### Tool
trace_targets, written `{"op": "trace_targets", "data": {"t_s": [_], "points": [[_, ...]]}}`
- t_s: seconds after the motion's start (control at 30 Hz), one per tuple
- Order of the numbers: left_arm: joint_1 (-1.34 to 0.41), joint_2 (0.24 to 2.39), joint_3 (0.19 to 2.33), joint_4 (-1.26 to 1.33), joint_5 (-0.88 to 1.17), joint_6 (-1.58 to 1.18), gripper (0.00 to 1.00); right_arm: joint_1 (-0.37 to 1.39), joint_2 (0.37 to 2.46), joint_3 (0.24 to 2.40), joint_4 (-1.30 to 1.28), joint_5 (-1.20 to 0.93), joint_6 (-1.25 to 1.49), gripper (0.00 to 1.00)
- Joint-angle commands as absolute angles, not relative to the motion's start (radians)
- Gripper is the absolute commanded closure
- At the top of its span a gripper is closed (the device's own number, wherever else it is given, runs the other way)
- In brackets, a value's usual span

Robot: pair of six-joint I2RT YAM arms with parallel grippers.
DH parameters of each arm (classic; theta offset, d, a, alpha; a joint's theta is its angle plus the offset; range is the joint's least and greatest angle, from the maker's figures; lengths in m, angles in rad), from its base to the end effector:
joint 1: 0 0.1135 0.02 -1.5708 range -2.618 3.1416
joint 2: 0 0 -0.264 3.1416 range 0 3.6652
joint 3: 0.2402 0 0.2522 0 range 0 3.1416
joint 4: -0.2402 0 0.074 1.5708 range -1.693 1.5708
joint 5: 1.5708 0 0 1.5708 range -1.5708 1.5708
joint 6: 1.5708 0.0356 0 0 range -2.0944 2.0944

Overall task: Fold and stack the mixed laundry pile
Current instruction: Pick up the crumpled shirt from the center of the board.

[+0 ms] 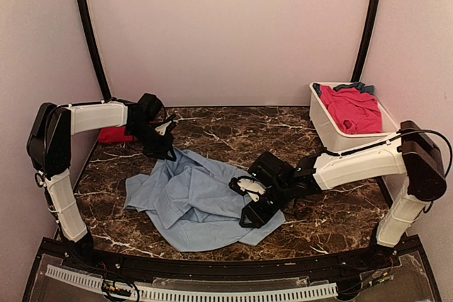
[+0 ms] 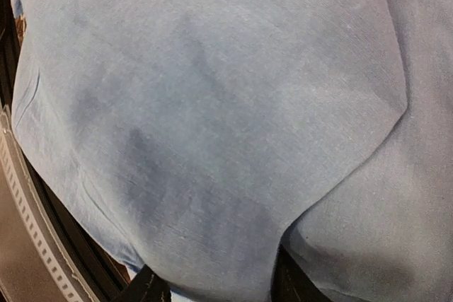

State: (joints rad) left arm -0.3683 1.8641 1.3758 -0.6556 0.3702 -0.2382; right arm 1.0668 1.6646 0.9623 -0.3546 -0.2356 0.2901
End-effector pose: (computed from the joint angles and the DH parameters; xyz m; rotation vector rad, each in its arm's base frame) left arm 0.3547 -0.1507 0.2067 0.2920 2.7544 -0.6737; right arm 0.1491 0.2876 0.1693 -1.1402 2.5570 0.7193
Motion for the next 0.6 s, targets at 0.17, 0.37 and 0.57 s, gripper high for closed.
{"op": "trace_targets", "data": {"t_s": [0.17,0.37,0.57], "points": [[-0.359,1.798,1.380,-0.668,0.378,-0.212,0.98,1.079,1.610,1.029,-0.440,-0.032,0.271,1.00],[-0.359,1.656,1.344,-0.613,0.379,-0.197,1.00,1.072,1.417,1.118,-0.620,0.474,0.249,1.00],[-0.359,1.534,1.331,-0.588,0.368,-0.141,0.99,1.042,1.236,1.146,-0.583,0.711,0.147,1.00]]}}
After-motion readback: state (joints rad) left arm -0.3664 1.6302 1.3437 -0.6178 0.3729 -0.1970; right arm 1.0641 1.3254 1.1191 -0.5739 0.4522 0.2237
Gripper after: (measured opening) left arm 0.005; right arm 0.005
